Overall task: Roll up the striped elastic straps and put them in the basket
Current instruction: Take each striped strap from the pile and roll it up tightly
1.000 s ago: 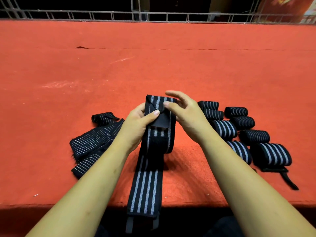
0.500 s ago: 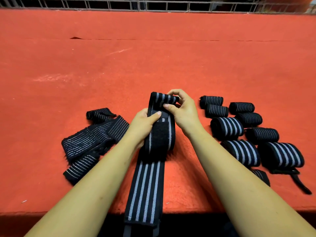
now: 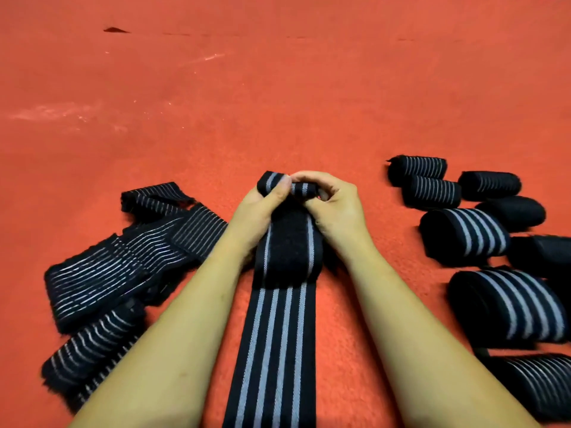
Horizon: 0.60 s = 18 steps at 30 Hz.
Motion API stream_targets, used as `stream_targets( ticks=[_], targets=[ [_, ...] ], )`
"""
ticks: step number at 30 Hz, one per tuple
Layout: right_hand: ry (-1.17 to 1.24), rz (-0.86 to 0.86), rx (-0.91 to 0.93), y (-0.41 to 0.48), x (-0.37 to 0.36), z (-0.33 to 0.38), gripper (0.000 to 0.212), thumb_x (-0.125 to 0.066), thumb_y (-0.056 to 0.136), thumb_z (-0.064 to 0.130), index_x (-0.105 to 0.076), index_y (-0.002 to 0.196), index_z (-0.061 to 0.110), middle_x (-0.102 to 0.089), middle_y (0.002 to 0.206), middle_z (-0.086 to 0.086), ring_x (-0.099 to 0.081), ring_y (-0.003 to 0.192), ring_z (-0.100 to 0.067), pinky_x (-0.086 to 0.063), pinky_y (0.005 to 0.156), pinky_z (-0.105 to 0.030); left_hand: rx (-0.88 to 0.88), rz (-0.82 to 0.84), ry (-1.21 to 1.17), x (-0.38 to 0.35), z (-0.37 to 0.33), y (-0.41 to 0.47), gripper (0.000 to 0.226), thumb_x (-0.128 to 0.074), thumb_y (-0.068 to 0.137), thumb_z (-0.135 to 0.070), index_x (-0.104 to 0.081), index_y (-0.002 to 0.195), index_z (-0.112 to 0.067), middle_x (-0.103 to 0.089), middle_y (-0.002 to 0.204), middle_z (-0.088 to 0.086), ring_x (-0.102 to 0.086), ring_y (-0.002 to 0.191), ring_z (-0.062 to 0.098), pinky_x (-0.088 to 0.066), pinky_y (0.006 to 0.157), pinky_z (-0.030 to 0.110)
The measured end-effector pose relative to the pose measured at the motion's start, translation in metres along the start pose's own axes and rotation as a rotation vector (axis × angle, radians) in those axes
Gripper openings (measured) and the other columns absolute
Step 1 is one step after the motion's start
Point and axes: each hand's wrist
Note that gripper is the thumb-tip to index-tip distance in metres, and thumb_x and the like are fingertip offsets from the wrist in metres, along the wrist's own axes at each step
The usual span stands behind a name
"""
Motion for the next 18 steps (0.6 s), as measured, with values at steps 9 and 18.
stream_targets(
  ticks=[9,18],
  targets=[
    [0.027,0.113,-0.121,0.001,0.0,0.006,0.054,-0.071,0.087,0.016,-0.054,0.138,0.015,-0.061,0.13,-0.003,-0.059,0.109,-0.006,-0.046,0.1,-0.02,-0.07,-0.052,0.011,0.01,-0.001,0.004,0.028,-0.063,0.095,-0.025,-0.058,0.121,-0.015,-0.072,0.113,0.008,-0.071,0.105,0.022,-0.056,0.091,0.037],
    [-0.045,0.096,-0.003,0.002,0.005,0.003,0.056,-0.069,0.086,-0.003,-0.053,0.136,0.015,-0.064,0.122,-0.006,-0.063,0.108,-0.013,-0.051,0.099,-0.03,-0.141,0.029,0.194,0.017,0.005,0.004,0.05,-0.069,0.092,-0.024,-0.048,0.135,-0.037,-0.07,0.12,-0.004,-0.068,0.109,0.01,-0.054,0.09,0.029]
  ],
)
Point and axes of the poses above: each hand's wrist, its own y-axis towards the middle knuckle, its own x-axis out of the back of the hand, z = x × y
